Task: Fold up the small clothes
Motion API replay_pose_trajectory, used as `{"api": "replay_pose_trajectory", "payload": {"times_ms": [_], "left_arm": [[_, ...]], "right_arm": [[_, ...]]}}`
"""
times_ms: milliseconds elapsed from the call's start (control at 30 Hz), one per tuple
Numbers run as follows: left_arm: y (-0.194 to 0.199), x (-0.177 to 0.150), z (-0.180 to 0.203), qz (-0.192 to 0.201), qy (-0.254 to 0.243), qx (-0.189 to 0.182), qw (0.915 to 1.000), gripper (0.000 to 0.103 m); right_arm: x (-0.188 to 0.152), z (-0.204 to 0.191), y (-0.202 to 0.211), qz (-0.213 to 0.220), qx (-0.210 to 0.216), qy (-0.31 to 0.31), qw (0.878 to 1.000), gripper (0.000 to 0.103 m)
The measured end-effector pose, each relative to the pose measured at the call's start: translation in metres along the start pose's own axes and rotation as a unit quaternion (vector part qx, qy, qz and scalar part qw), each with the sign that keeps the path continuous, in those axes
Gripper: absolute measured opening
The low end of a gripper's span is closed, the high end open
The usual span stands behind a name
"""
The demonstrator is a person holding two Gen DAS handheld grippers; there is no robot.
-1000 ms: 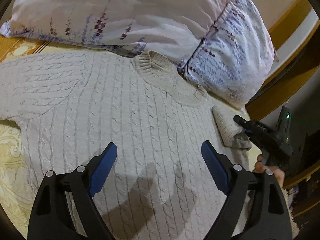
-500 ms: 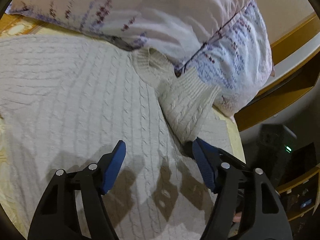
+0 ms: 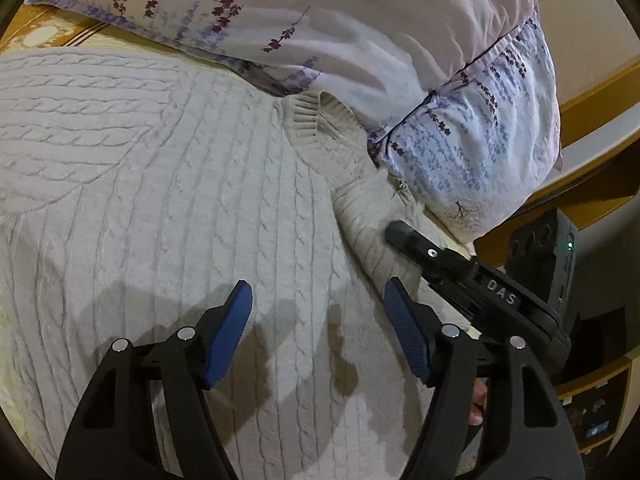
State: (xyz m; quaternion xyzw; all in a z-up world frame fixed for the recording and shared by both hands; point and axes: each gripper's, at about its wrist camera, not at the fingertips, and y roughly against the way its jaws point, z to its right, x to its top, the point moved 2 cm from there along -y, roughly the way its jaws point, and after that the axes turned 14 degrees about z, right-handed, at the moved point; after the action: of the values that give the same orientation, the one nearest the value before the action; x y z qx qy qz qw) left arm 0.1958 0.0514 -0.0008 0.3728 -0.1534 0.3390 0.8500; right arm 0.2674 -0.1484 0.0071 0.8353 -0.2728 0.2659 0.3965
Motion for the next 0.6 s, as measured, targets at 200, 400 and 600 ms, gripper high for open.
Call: {"api": "replay_pose_trajectory", "payload": {"times_ms": [200, 400, 600], "left_arm": [[-0.002, 0.012, 0.011, 0.018, 0.015, -0.031, 0.9993, 0.070], [0.014, 0.013, -0.022, 0.033, 0.064, -0.016, 0.9973, 0.070], [0.006, 0.013, -0.029, 0.016, 0.071, -0.010, 0.9973, 0.070]], "right_arm": [[0.009, -0.006, 0.003, 0.036, -0.002, -0.002, 0.999, 0.010], [-0.014, -0.038, -0.024, -0.048, 0.098, -0.011, 0.994, 0.035], [-0.027, 0.007, 0.037, -0.019, 0.043, -0.056, 0.997, 0.047]]}}
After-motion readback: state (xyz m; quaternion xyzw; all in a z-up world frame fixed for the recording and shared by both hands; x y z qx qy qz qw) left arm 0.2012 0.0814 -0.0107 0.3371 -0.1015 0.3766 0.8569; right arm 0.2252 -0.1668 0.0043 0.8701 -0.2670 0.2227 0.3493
